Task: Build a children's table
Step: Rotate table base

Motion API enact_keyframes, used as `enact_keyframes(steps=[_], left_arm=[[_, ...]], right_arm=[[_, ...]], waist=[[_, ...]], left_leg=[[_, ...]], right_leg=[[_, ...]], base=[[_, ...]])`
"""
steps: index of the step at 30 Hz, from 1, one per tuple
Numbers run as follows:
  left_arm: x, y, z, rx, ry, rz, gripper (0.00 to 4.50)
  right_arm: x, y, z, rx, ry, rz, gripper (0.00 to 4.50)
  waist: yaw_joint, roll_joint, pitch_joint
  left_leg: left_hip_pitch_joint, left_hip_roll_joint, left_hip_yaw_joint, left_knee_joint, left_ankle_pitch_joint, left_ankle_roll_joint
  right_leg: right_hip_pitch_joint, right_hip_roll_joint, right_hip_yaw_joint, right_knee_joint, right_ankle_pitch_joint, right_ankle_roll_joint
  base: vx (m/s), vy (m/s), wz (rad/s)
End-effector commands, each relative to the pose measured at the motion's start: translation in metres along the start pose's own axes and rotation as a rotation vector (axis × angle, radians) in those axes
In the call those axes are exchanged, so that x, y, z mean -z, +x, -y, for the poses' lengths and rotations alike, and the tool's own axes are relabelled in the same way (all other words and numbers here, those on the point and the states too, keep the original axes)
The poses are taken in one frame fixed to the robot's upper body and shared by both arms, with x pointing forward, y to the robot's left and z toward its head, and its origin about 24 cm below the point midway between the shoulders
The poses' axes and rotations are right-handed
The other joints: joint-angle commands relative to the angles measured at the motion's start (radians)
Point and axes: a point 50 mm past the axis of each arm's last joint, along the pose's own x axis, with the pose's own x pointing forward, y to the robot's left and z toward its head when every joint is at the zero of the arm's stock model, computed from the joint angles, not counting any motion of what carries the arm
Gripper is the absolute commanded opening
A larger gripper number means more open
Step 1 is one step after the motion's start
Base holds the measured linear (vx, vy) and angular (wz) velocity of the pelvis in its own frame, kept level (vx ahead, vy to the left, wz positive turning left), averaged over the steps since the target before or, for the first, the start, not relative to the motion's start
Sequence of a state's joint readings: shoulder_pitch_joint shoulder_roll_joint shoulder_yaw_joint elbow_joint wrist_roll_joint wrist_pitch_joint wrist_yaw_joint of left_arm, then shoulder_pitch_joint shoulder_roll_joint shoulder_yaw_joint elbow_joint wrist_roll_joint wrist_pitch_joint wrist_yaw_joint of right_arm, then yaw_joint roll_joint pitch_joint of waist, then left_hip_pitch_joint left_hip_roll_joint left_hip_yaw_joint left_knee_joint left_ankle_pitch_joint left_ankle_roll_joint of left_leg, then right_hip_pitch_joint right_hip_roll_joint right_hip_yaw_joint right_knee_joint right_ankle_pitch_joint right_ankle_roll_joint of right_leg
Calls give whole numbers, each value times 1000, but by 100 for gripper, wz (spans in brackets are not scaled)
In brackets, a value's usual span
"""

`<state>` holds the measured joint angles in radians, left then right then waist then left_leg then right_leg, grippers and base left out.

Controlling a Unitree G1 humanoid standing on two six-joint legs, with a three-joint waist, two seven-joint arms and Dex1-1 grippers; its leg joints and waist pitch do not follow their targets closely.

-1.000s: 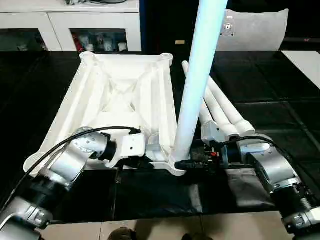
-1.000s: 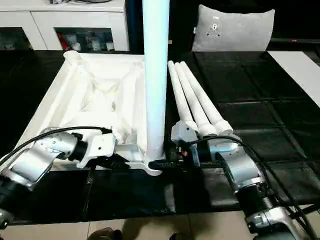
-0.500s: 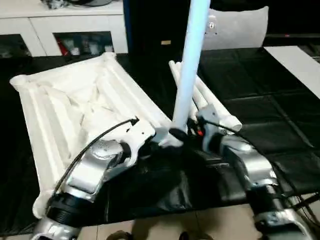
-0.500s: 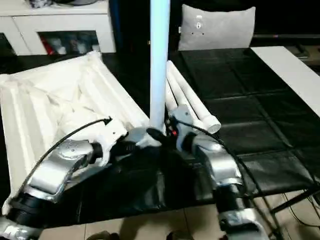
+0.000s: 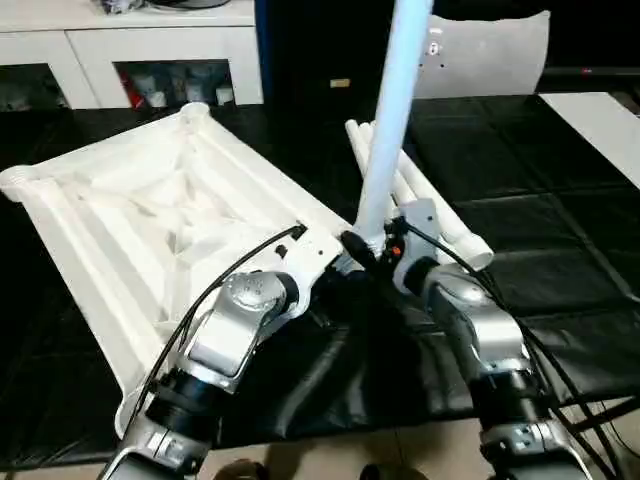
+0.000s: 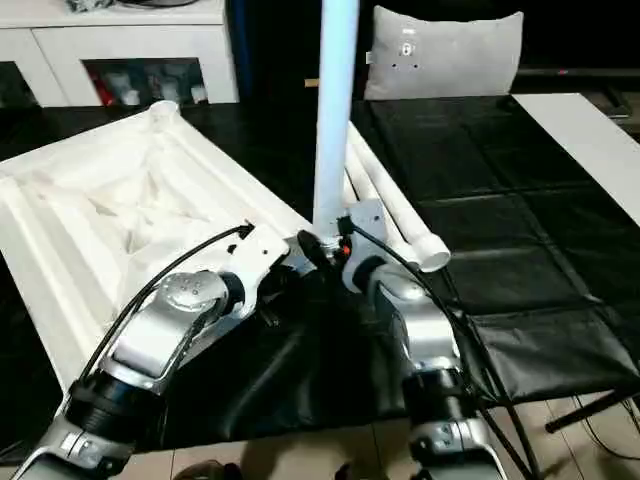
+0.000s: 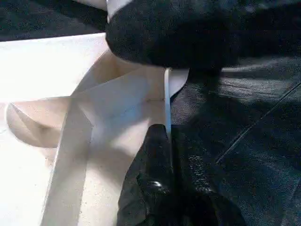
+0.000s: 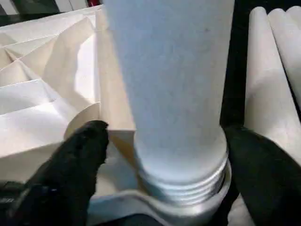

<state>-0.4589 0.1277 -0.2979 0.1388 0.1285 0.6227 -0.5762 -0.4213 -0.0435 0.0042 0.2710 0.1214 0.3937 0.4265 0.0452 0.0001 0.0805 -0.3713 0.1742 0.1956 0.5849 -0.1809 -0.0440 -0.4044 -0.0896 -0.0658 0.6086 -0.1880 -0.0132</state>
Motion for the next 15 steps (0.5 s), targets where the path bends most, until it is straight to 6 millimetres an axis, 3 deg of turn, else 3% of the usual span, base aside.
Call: enact_keyframes(steps=[1,5,6,10,13,15], left_arm=[[-13,1,-8,-54,57,36,0],[-11,2,-13,-43,9,35,53],[-14,1,-14,-36,-20,67,53],[-25,-6,-22,-111,-111,215,97],[-27,-14,-29,-151,-167,262,97],[-21,-28,-44,-224,-205,263,97]], right_arm=[[3,-3,-12,-91,38,-10,446],[-9,-15,-10,-74,16,51,450],[-16,-21,-9,-60,12,88,450],[-26,-39,-10,-37,19,157,450],[-27,-46,-13,-63,36,145,450],[-23,-50,-17,-92,16,112,450]], waist=[[4,0,-66],[7,-4,-70],[3,-6,-72],[11,-8,-79],[17,-7,-79],[18,-9,-77]], left_leg=[[11,51,-28,-74,-224,30],[7,51,-30,-74,-220,24],[4,51,-31,-74,-209,26],[6,54,-27,-65,-151,50],[4,53,-26,-64,-147,59],[4,53,-26,-64,-156,56]], right_leg=[[44,-56,51,-88,-251,-173],[49,-59,50,-88,-262,-156],[50,-58,50,-85,-248,-162],[48,-58,50,-74,-152,-191],[52,-59,49,-73,-144,-201],[52,-58,49,-73,-162,-197]], base=[[0,0,0],[0,0,0],[0,0,0],[0,0,0],[0,0,0],[0,0,0]])
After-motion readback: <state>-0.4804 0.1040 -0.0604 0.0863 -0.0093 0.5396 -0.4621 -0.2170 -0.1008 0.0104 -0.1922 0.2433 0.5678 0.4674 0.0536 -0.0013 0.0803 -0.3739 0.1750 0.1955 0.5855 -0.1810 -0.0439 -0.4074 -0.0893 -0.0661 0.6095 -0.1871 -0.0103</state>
